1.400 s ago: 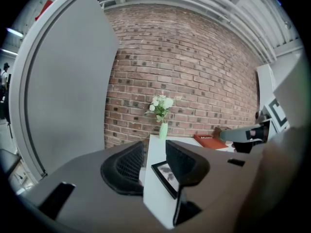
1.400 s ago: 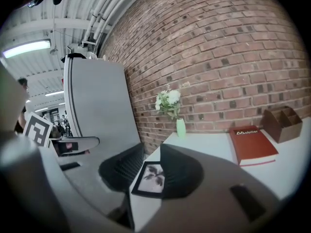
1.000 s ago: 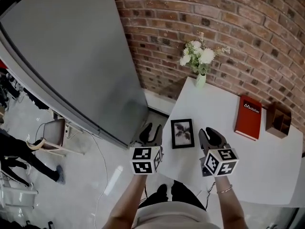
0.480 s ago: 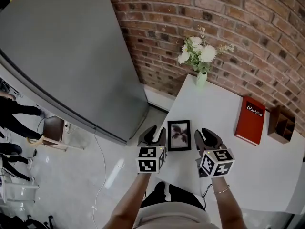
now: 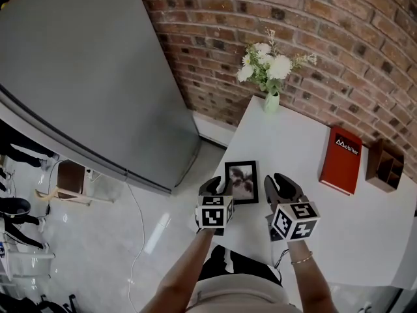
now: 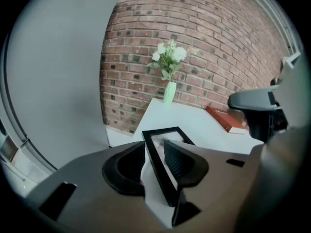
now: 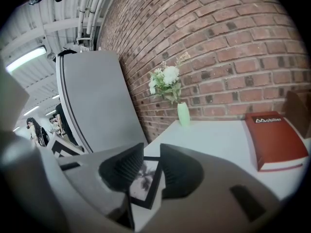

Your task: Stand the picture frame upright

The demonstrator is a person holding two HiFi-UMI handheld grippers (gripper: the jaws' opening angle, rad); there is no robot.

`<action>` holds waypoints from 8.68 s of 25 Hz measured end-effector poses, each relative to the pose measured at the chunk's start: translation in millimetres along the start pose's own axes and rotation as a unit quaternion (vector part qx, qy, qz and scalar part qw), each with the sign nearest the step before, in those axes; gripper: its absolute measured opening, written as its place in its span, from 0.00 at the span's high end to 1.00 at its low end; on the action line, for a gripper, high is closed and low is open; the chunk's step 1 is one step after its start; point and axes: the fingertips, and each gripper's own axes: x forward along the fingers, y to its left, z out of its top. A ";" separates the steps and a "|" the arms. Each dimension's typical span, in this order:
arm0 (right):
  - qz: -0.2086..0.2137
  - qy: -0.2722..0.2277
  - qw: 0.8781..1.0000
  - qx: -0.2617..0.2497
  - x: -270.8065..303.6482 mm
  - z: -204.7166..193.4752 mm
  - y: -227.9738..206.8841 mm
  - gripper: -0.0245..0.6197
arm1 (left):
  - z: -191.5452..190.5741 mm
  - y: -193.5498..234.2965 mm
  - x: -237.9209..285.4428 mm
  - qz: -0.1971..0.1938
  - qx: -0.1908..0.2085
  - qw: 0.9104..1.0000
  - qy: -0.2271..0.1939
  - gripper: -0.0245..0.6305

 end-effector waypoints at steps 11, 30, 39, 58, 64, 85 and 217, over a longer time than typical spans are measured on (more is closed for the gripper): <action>0.002 0.000 1.000 0.007 1.8 -1.9 -2.4 0.82 | -28.3 -2.6 22.7 0.012 -0.006 0.998 0.059 0.80; -0.026 0.121 0.992 -0.024 58.6 -72.1 0.7 0.82 | -28.9 -4.7 25.3 0.003 -0.011 0.998 0.062 0.82; -0.050 0.178 0.983 -0.022 73.8 -104.3 -11.2 0.82 | -28.0 -3.8 22.6 0.000 -0.019 0.998 0.066 0.82; -0.048 0.182 0.982 -0.009 71.8 -106.2 -9.5 0.84 | -25.0 -5.7 20.7 -0.001 -0.016 0.998 0.067 0.85; -0.055 0.141 0.988 -0.018 63.1 -84.2 -7.9 0.84 | -7.2 -11.5 12.8 0.003 0.000 0.999 0.033 0.85; -0.156 -0.022 0.987 0.013 -23.6 14.6 -87.9 0.84 | 101.1 -137.3 19.4 -0.097 0.133 0.983 -0.079 0.86; -0.196 -0.113 0.974 0.015 -16.8 88.5 -185.9 0.84 | 194.1 -195.8 90.5 -0.226 0.161 0.949 -0.148 0.97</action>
